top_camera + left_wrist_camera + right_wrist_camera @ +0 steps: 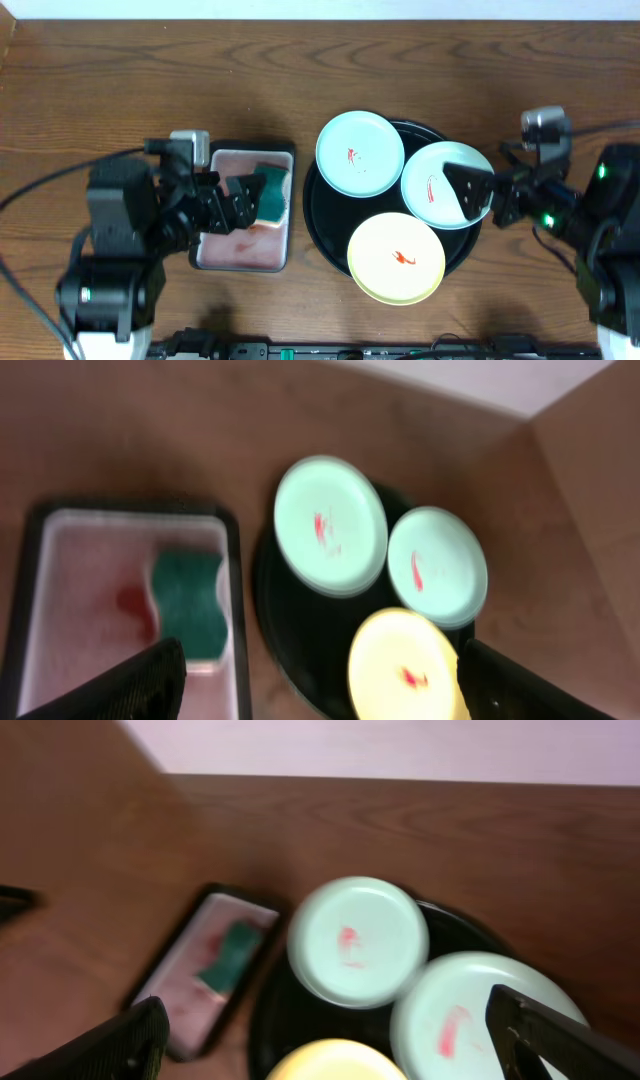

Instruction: Clean dirty plates on tray and stack at the side

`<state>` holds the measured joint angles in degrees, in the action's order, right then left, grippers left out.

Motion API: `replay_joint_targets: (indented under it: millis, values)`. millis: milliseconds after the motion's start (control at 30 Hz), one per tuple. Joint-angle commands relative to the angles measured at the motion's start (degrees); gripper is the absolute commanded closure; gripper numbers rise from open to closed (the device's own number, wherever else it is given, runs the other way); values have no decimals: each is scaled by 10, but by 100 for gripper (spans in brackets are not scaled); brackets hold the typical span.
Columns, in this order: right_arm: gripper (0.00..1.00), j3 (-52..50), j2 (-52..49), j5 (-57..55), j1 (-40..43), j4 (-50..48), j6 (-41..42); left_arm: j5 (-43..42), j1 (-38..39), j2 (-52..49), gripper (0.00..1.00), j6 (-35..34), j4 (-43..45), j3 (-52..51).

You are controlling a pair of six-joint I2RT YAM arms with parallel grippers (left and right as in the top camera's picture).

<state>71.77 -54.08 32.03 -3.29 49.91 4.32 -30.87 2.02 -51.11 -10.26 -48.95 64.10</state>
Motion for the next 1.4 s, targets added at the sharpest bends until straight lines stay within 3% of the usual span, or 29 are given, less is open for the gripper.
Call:
replay_joint_targets:
  millis: [0, 133, 233, 367, 500, 533, 733, 900, 967, 1133, 1200, 1300, 1367]
  values:
    - [1, 26, -35, 140, -1, 5, 12, -21, 0, -39, 13, 10, -41, 25]
    - [2, 26, -61, 109, -1, 50, 12, -38, 0, -62, 13, 11, -94, 25]
    - [17, 23, -89, -16, -1, 148, 18, 9, 0, -80, 13, 16, -129, 24]
    - [16, -2, -125, -105, -1, 246, 60, 42, 0, -96, 13, 16, -160, 24]
    - [23, -66, -155, -112, -1, 280, 82, 50, 0, -96, 13, 16, -162, 25]
    - [29, -91, -161, -112, -1, 277, 86, 50, 0, -96, 13, 16, -162, 25]
    - [31, -244, -172, -108, -2, 212, 113, 50, 0, -97, 13, 16, -156, 25]
    - [40, -356, -172, -145, -2, 73, 214, 50, 0, -97, 13, 16, -141, 25]
    - [46, -381, -172, -146, -2, 28, 219, 50, 0, -97, 13, 16, -140, 25]
    - [77, -405, -172, -144, -2, -52, 220, 50, 0, -97, 13, 16, -140, 25]
    - [81, -410, -172, -144, -2, -61, 220, 50, 0, -97, 13, 16, -140, 25]
    - [96, -421, -172, -133, -9, -77, 220, 50, 0, -97, 13, 16, -140, 25]
    - [99, -420, -172, -103, -17, -93, 209, 50, 0, -97, 13, 16, -140, 25]
